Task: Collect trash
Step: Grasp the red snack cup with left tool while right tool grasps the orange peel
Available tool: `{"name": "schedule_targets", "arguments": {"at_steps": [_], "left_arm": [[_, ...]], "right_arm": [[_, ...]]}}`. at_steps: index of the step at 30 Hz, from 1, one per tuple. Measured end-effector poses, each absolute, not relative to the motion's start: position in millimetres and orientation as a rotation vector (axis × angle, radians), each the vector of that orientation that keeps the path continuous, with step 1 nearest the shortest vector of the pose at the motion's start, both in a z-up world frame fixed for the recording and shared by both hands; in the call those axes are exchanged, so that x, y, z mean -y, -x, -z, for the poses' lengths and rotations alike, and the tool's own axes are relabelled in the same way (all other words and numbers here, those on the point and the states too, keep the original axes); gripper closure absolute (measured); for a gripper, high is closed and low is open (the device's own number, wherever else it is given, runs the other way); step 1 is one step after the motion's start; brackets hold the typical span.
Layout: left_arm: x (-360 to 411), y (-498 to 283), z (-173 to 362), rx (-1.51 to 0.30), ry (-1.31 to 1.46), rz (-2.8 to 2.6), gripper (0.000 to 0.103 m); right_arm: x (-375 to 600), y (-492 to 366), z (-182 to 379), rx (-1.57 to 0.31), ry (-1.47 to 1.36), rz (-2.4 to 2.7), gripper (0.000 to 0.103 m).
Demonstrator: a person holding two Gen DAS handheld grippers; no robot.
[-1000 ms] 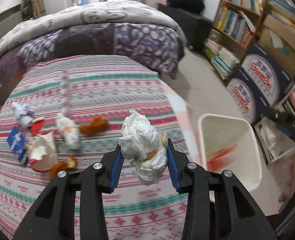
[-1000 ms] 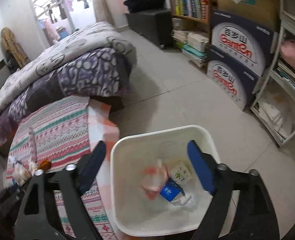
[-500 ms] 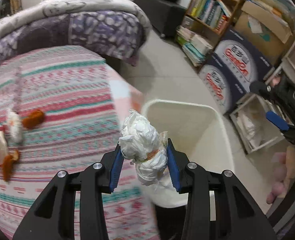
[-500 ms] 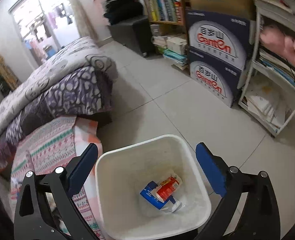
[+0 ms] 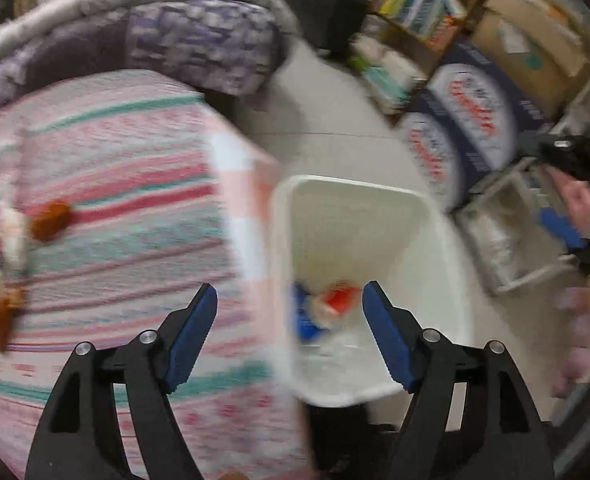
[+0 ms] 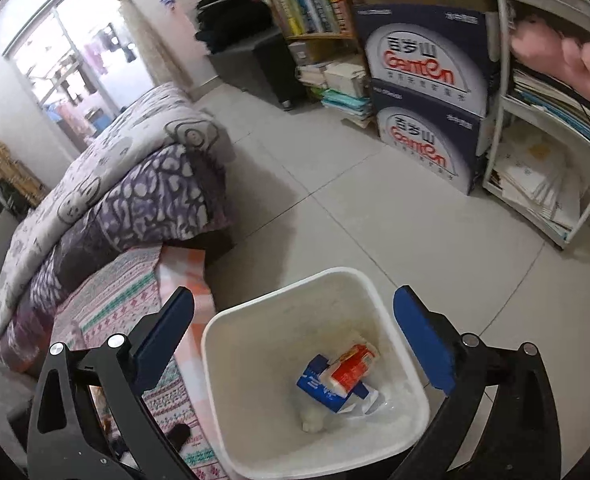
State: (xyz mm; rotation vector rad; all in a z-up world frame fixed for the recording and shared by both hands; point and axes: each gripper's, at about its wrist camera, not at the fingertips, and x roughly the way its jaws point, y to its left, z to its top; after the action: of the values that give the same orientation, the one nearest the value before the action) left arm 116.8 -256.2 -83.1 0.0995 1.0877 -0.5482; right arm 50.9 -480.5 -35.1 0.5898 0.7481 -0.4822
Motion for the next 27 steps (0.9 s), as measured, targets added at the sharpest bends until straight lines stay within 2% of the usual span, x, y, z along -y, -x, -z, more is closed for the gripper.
{"name": "schedule_targets", "arguments": {"at_steps": [14,22,27], "left_arm": [[105,-182,91,-1.043,-0.286,0.033,0.029],[30,-236,120,-1.161,-0.247,-0.111,0.029],[19,-244,132,-1.203,-0.203,-0.065,0.039]], "right_arm": [[362,-104,50,-0.909,-0.359,0.238,0.007],[295,-138,75,-1.016,-0.329,0.144,0.007],[255,-157,92,-1.081,-0.352,0.09,0.007]]}}
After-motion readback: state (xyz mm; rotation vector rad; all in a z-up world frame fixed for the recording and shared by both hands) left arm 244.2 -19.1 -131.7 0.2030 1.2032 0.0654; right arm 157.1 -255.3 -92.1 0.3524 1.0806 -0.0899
